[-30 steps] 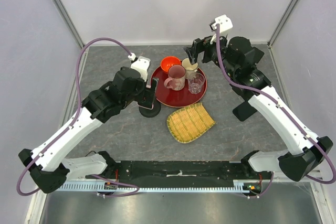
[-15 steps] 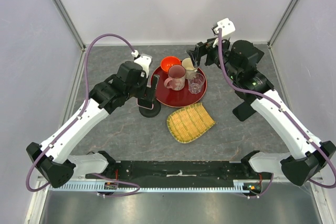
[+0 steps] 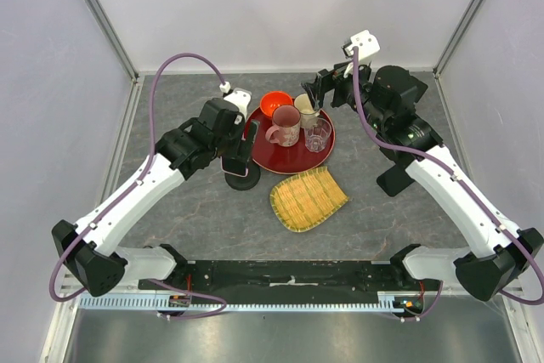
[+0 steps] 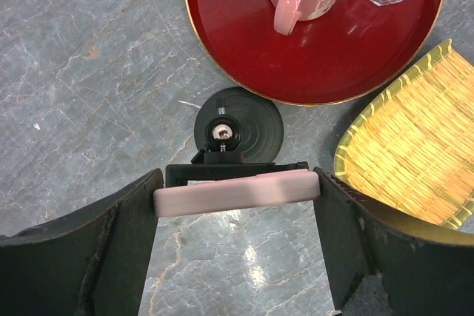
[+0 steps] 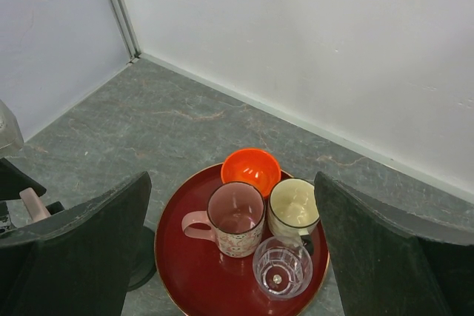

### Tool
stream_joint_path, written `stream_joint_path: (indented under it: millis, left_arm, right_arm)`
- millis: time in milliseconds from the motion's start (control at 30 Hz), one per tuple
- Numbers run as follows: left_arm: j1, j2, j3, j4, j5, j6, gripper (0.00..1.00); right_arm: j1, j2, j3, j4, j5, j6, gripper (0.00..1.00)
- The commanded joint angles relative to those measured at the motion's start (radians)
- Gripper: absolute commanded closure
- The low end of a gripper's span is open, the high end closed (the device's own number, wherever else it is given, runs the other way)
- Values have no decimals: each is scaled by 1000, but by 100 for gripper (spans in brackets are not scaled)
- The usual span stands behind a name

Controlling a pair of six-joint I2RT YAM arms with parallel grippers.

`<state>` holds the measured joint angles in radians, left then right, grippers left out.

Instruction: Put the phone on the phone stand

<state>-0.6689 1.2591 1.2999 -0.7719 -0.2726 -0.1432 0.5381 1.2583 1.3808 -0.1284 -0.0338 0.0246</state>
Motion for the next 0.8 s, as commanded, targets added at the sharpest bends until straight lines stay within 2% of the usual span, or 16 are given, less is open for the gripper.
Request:
stream_joint_path:
  millis: [0,67,133,300,367,400,467,500,600,767]
  left_arm:
    - [2,8,6,37,-62,-10,21]
    - [2,11,1,39,-65,-28,25]
    - [2,16,-2,39,-68,-39,32]
    - [0,19,1,33,-62,-61,60]
    - [2,14,4,26,-65,-65,67]
    - [0,13,7,22,-69,-67,77]
    - [2,5,12,11,-86,-68,88]
    - [2,2,16,7,-94,-70,98]
    - [0,-1,44,-21,-149,-90,98]
    - [3,22,97,-110,-353,-139,98]
  right_arm:
    - [-7,-7,-6,41,-11,-3,2]
    - [-10,-7,-8,42,-11,-2,2]
    - [-10,-7,-8,41,-14,-2,2]
    - [-10,-5,-12,39,-9,-5,2]
    - [-13,-8,-12,39,-9,-5,2]
    - [-13,-7,-14,39,-9,-5,2]
    - [-13,-8,-15,39,-9,-6,2]
    - [-12,-8,-16,41,-9,-5,2]
    - [-13,-7,-17,41,-11,-5,2]
    - [-12,-4,-19,42,-11,-5,2]
